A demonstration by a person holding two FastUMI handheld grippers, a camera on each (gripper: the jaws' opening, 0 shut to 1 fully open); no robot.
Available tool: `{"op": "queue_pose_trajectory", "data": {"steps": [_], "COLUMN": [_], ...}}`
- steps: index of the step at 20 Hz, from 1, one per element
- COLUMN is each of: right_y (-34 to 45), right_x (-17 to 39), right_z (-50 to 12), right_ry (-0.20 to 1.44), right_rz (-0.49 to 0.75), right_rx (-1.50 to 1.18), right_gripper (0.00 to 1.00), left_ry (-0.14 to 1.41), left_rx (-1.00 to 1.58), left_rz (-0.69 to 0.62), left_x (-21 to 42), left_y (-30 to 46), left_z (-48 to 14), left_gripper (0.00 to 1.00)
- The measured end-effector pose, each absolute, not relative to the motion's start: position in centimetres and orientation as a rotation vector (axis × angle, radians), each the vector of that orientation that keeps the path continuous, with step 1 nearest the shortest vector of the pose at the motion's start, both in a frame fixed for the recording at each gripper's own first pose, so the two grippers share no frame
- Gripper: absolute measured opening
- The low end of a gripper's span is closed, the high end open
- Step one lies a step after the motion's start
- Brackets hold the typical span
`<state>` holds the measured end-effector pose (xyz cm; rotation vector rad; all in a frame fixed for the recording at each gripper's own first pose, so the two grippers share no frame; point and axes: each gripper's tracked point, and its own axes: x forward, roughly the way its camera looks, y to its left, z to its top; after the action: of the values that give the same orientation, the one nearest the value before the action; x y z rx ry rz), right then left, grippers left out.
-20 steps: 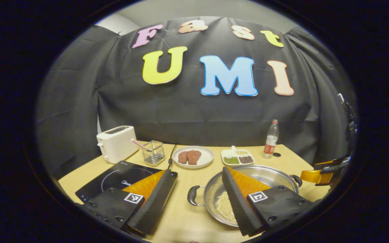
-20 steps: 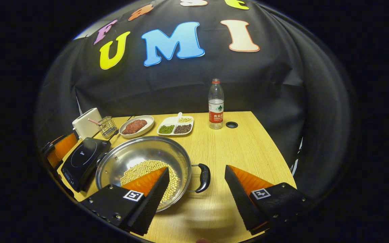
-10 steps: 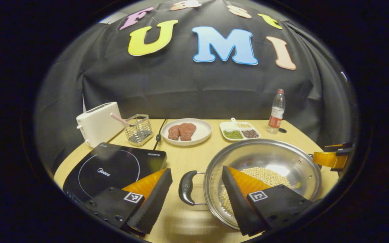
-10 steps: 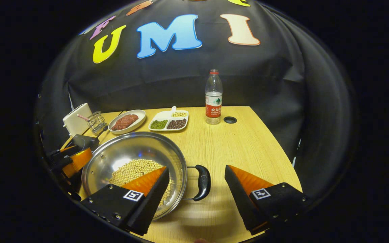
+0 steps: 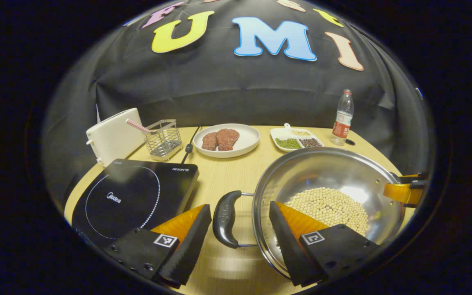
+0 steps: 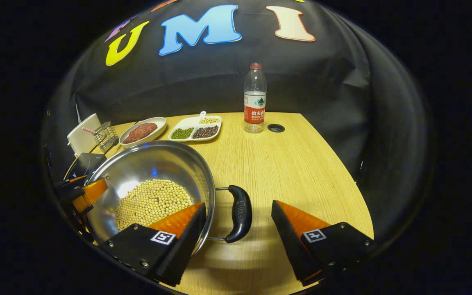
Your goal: First push the handle of the pot to place it horizontally, then grasp the pot with both hands and set it on the induction cooktop.
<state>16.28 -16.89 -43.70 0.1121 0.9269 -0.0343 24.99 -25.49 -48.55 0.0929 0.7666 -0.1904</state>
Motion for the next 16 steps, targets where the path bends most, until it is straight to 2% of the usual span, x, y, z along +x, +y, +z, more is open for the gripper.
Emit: {"op": "queue_pose_trajectory", "data": {"steps": [1, 2, 3, 4, 5, 6, 8, 9, 10, 11, 13, 16], "right_y": [-16.53, -16.10, -15.75, -15.86, -15.97, -15.80, -15.84, -15.81, -15.81, -15.81, -15.83, -16.26], "right_x": [16.53, 16.56, 16.67, 16.57, 16.70, 16.72, 16.82, 16.76, 16.78, 16.60, 16.47, 15.94], "right_z": [-43.65, -43.78, -43.74, -43.67, -43.82, -43.72, -43.76, -43.67, -43.79, -43.58, -43.68, -43.36], "right_ry": [0.924, 0.923, 0.920, 0.917, 0.918, 0.920, 0.928, 0.925, 0.927, 0.926, 0.933, 0.943], "right_rz": [-0.022, -0.012, -0.003, -0.009, -0.015, -0.019, -0.030, -0.032, -0.031, -0.029, -0.033, -0.034], "right_rx": [0.122, 0.125, 0.120, 0.101, 0.094, 0.102, 0.117, 0.113, 0.107, 0.103, 0.100, 0.095], "right_gripper": [0.94, 0.92, 0.76, 0.74, 0.65, 0.61, 0.60, 0.57, 0.57, 0.52, 0.52, 0.52], "left_ry": [0.770, 0.771, 0.773, 0.774, 0.776, 0.779, 0.779, 0.781, 0.780, 0.772, 0.765, 0.758], "left_rx": [0.104, 0.103, 0.095, 0.096, 0.104, 0.109, 0.096, 0.097, 0.098, 0.091, 0.092, 0.094], "left_rz": [-0.178, -0.181, -0.186, -0.189, -0.186, -0.187, -0.181, -0.179, -0.179, -0.175, -0.180, -0.187], "left_x": [25.03, 25.09, 25.03, 25.01, 24.99, 24.91, 24.88, 24.73, 24.89, 24.87, 24.82, 24.54], "left_y": [-25.22, -25.11, -25.39, -25.60, -25.54, -25.45, -25.58, -25.57, -25.58, -25.61, -25.79, -26.11], "left_z": [-48.58, -48.76, -48.80, -48.91, -48.75, -48.80, -48.69, -48.69, -48.75, -48.58, -48.56, -48.15], "left_gripper": [0.94, 0.89, 0.84, 0.79, 0.78, 0.79, 0.74, 0.75, 0.71, 0.70, 0.65, 0.65]}}
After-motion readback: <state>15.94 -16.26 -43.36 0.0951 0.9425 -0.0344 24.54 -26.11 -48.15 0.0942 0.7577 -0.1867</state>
